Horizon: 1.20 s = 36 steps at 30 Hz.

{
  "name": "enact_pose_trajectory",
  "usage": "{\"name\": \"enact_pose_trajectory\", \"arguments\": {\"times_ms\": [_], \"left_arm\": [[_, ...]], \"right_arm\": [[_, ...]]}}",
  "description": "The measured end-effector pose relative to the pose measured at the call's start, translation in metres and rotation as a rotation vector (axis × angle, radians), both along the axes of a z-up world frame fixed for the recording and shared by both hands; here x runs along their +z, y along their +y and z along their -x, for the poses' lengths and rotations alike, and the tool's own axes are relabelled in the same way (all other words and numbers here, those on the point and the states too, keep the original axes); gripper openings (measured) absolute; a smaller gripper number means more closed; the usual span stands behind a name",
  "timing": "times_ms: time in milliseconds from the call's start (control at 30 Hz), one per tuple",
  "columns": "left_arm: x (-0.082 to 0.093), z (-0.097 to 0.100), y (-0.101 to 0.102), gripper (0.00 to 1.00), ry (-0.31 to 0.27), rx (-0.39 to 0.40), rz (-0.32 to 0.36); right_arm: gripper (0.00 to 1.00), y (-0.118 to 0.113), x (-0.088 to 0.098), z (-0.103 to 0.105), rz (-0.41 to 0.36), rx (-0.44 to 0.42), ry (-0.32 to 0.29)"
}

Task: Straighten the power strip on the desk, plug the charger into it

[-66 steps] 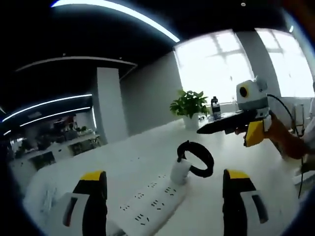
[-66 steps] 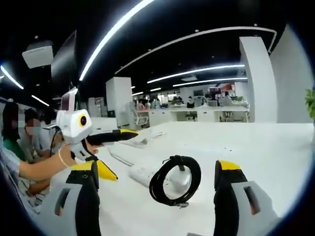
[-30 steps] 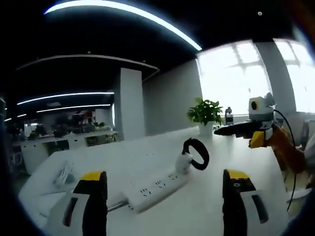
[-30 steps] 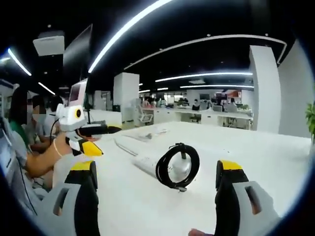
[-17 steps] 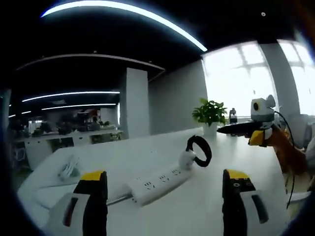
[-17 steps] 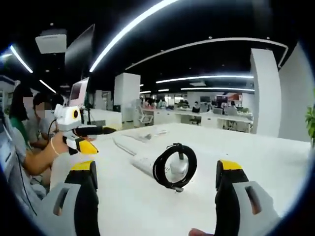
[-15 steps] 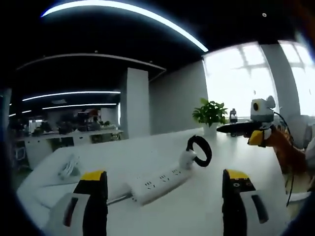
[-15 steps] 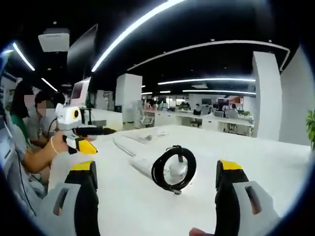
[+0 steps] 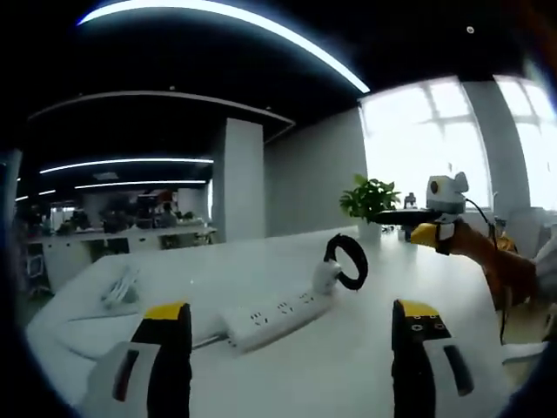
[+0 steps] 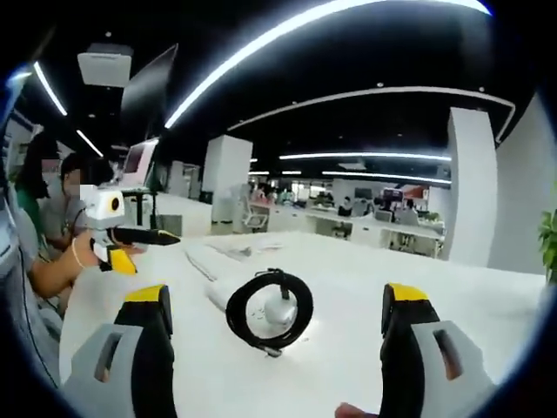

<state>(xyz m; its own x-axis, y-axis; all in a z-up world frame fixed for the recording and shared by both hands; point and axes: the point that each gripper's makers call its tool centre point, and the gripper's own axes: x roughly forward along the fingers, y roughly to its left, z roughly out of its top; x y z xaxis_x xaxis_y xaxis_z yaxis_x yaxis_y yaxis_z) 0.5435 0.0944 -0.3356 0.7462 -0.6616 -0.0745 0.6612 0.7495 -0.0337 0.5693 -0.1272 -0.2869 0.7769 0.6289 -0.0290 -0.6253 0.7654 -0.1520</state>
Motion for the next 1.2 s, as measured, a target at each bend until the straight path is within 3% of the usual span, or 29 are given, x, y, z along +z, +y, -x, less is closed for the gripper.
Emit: {"name": "enact_pose_trajectory", "arguments": {"times_ms": [400,900,1200], "left_arm": [[-0.001,0.001,0.006,0.97,0.006,0.013,0.005],[-0.002,0.001,0.009,0.97,0.013,0.019,0.011],[-0.001,0.001,0.009,0.97,0.011,0.019,0.02]], "right_arm": [[1.0,-0.039,0.003,-0.049,-0.025,-0.101,-0.009],[0.99,-0.039,0.0,-0.068,0.007,-0.064,-0.027],[0.78,-0.029,0.001,-0.067,0.02,0.015,-0.056]]}}
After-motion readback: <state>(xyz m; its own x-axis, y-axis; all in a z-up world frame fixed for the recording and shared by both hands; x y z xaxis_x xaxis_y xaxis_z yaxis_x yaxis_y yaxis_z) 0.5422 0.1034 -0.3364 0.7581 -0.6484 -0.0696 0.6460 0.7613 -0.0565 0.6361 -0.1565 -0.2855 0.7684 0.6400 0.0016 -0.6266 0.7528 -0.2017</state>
